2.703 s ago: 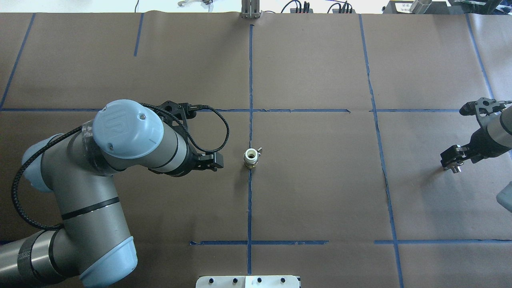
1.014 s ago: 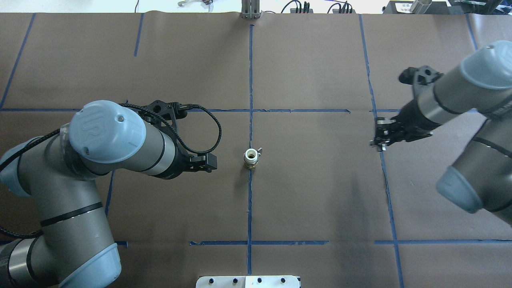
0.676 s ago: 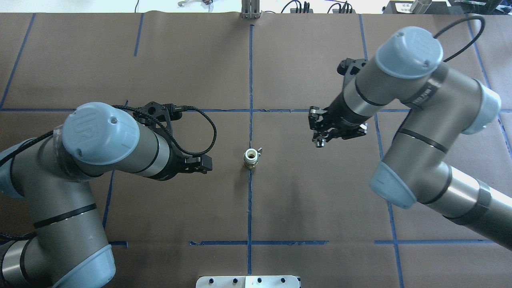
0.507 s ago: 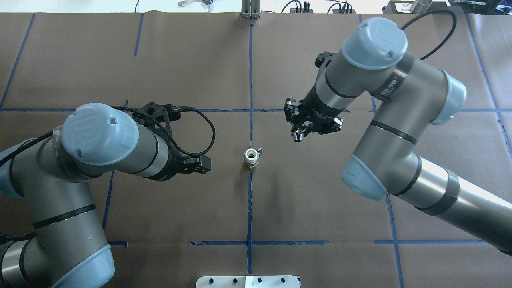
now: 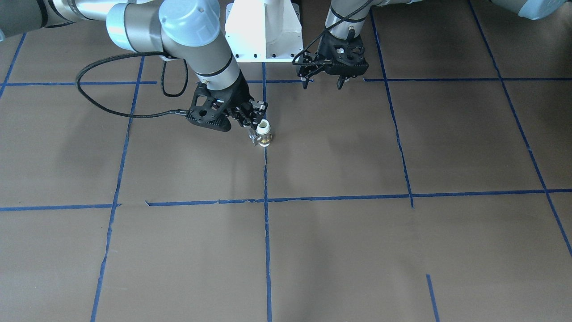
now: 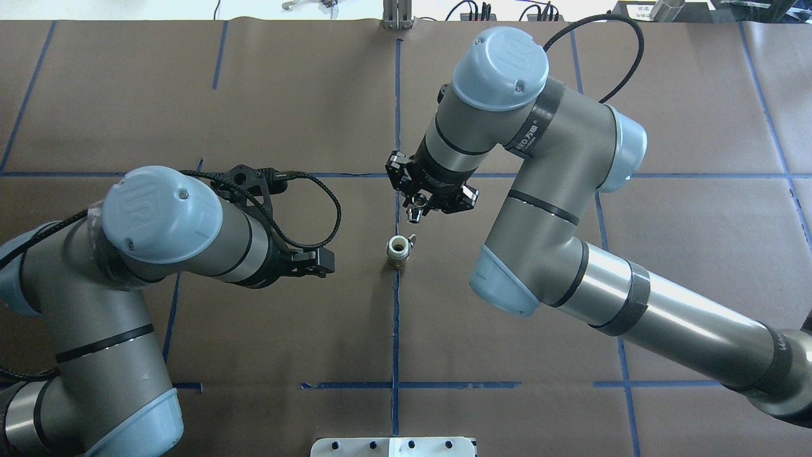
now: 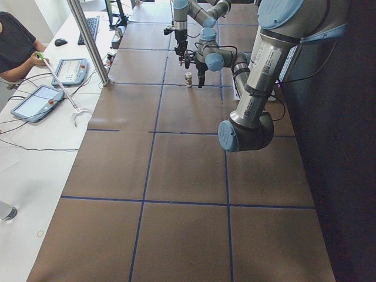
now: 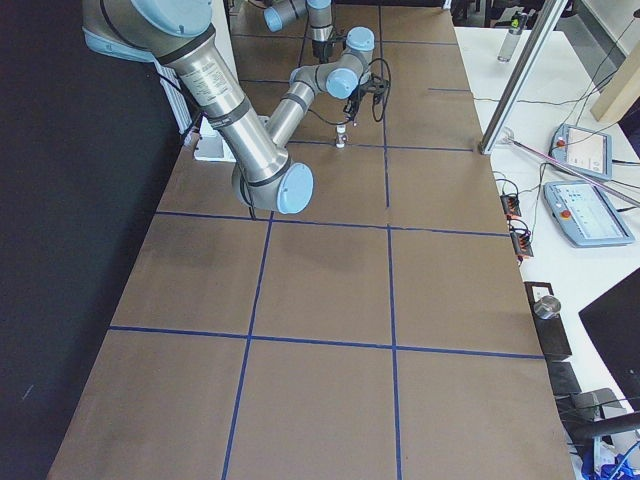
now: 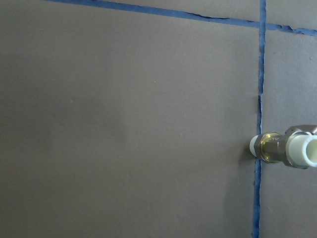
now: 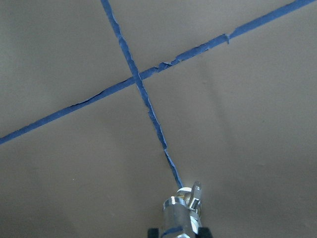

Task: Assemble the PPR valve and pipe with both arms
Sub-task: 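Carry the chrome fitting with the right gripper above the white pipe fitting, then lower the chrome fitting onto the white pipe fitting and press it on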

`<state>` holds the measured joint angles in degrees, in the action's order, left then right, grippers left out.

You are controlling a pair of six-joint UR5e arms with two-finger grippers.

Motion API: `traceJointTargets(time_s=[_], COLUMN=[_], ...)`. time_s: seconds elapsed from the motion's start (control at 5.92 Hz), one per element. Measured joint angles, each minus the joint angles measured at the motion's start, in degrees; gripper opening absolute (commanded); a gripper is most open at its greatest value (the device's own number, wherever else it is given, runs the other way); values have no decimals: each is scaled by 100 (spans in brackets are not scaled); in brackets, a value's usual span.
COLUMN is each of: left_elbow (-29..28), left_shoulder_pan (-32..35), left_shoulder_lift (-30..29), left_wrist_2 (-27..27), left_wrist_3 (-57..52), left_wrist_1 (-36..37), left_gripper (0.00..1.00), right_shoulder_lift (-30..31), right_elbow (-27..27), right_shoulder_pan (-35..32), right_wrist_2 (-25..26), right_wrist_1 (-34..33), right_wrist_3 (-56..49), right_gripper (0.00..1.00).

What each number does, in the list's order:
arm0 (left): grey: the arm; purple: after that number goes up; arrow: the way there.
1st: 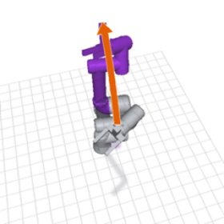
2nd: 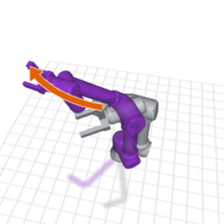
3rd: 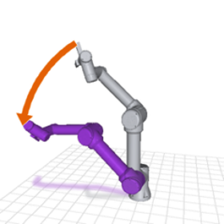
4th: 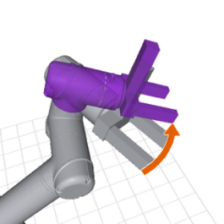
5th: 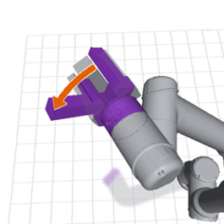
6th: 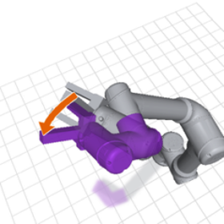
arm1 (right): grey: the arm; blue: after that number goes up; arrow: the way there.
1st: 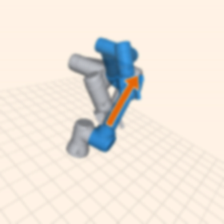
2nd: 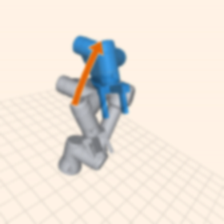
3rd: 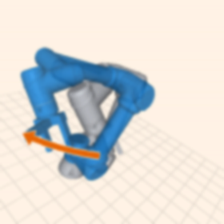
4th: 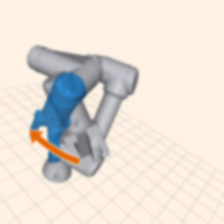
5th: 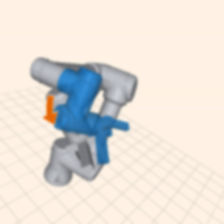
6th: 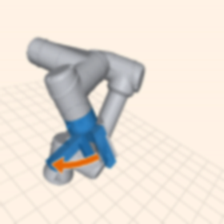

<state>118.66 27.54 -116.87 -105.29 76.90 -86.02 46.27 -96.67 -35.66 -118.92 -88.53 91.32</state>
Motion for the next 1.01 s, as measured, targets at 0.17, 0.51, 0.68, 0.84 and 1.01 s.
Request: traceJointTargets(time_s=[0.17, 0.51, 0.68, 0.84, 1.01], left_elbow=[-6, -16, -17, -18, -18], left_shoulder_pan=[-6, -11, -12, -12, -12], left_shoulder_lift=[-2, 4, 6, 6, 7], left_wrist_2=[0, 0, 0, 0, 0], left_wrist_3=[3, 2, 4, 5, 2], left_wrist_1=[-2, -2, -2, -2, -2], left_gripper=[99, 99, 99, 99, 99], right_shoulder_lift=[-20, -23, -23, -19, -12], right_elbow=[-8, -20, -17, -17, -18], right_shoulder_pan=[99, 198, 244, 285, 317], right_wrist_2=[51, 63, 59, 57, 60], right_wrist_1=[28, 35, 28, 20, 14], right_wrist_3=[26, 85, 122, 175, 218], right_gripper=[0, 0, 0, 0, 0])
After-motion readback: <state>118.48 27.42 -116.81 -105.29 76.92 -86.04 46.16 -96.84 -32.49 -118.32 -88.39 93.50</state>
